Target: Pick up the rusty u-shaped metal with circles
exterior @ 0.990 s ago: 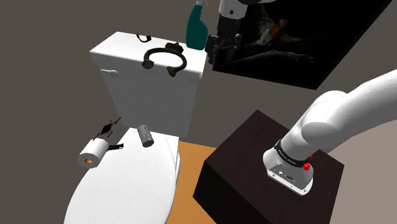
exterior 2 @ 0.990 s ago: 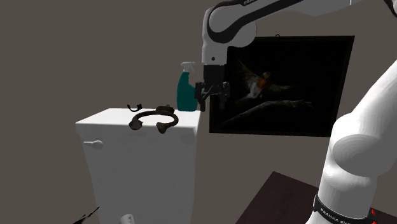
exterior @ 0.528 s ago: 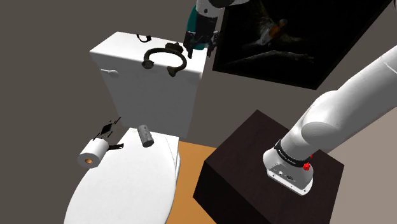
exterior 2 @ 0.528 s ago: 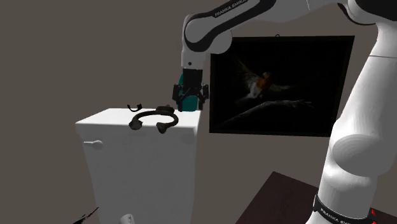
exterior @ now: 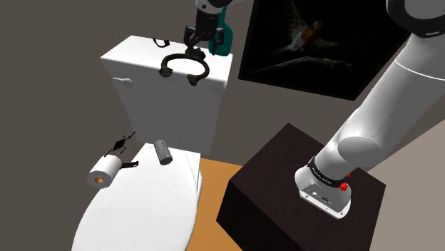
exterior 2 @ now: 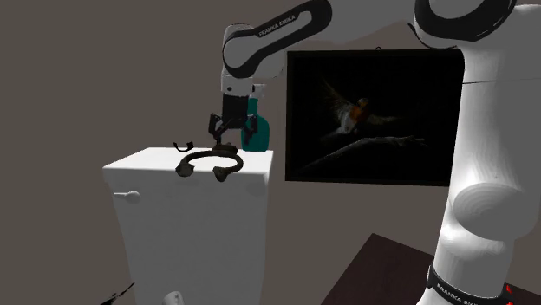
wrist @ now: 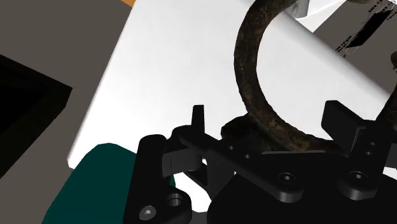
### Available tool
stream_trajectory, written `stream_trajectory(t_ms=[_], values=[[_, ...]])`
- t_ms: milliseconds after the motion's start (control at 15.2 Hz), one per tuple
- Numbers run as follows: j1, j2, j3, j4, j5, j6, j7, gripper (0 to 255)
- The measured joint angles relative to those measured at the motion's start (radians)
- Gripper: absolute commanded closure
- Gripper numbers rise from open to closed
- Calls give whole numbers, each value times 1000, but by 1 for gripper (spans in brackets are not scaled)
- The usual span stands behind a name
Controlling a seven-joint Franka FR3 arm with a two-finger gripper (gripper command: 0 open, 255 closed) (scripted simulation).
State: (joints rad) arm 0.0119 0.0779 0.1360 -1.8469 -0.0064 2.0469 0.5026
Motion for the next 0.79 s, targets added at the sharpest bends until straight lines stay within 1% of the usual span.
stream_trajectory(t_ms=[66, 198, 528, 594, 792], values=[[2, 18, 1, 13, -6, 9, 8, 0], [3, 29, 1, 6, -10, 30, 14, 0], [3, 45, 0, -39, -13, 93, 16, 0], [4, 48, 0, -40, -14, 96, 17, 255], [4, 49, 0, -40, -15, 100, 18, 255]])
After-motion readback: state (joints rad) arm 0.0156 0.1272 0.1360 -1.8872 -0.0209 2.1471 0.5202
